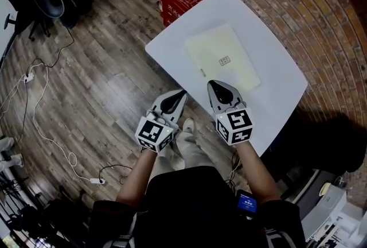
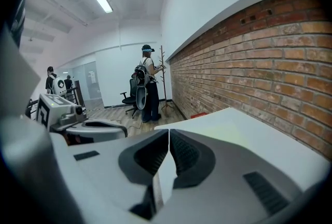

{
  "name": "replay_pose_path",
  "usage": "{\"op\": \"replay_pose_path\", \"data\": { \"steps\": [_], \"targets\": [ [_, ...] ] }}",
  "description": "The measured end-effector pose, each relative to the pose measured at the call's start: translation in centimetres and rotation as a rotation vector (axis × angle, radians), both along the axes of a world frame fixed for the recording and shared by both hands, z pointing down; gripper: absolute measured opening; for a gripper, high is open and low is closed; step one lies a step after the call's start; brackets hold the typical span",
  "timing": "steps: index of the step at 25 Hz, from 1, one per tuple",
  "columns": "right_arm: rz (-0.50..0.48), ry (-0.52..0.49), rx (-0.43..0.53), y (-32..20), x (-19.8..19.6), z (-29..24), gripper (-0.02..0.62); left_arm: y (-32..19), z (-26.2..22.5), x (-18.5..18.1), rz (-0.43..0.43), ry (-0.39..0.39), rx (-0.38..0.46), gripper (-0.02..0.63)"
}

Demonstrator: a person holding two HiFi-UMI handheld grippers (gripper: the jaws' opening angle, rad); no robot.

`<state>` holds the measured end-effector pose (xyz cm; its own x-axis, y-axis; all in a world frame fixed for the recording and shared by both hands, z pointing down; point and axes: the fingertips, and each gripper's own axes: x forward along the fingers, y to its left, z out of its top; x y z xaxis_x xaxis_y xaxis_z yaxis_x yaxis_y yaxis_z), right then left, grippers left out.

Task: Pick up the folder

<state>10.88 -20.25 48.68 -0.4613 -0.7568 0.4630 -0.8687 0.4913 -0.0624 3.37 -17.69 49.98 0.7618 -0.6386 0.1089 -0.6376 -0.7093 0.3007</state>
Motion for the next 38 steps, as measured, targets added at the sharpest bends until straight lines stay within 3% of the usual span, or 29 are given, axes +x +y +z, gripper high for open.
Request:
{"op": "replay_pose_path", "data": {
  "steps": [8,15,23,24,26,29,38],
  "targets": [
    [-0.035,0.066,-0.084,-0.4,0.9,3.8,0.029,0.2,3.6,0.4,0.006,-0.008,-0.065,0.020],
    [-0.009,0.130,-0.197,-1.8,3.2,7.4,0.029,0.8,6.4,0.6,-0.005,-0.003,-0.128,0.020],
    [-0.066,0.242,-0.264,-3.2,5.3,10.0,0.034,2.3,9.1,0.4,-0.007,-0.003,-0.199,0.020],
    [-0.067,0.243,-0.273,-3.4,5.4,10.2,0.042,2.4,9.4,0.3,-0.008,-0.003,-0.208,0.020],
    [-0.072,0.237,-0.301,-3.6,5.6,10.7,0.157,2.6,9.9,0.2,-0.011,-0.003,-0.222,0.020],
    [-0.089,0.237,-0.339,-4.0,5.9,11.4,0.238,2.8,10.2,-0.1,-0.022,0.004,-0.235,0.020],
    [-0.053,0.259,-0.400,-5.6,8.6,13.0,0.325,2.9,10.8,-0.5,-0.051,0.028,-0.263,0.020]
  ]
}}
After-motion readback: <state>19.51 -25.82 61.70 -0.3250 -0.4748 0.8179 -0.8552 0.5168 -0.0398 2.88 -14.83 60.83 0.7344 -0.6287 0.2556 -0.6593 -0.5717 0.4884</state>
